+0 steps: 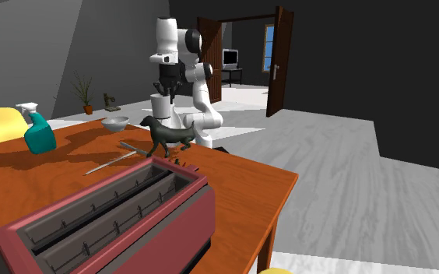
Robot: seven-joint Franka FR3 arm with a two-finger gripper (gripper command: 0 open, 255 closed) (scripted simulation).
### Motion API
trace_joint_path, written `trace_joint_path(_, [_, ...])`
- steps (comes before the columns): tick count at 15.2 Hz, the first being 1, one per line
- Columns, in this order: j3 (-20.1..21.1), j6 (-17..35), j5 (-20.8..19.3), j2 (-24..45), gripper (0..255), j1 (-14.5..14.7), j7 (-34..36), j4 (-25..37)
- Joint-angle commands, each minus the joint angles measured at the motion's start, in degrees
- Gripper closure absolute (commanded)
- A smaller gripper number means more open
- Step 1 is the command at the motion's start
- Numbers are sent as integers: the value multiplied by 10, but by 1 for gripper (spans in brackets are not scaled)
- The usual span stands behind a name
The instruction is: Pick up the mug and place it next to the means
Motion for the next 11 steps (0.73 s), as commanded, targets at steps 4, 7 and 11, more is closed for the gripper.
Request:
trace_joint_path(4, [-36, -26, -40, -58, 255, -22, -55, -19])
trace_joint_path(7, [-57, -43, -64, -87, 255, -35, -89, -23])
trace_joint_path(11, [-79, -52, -90, -115, 255, -46, -121, -32])
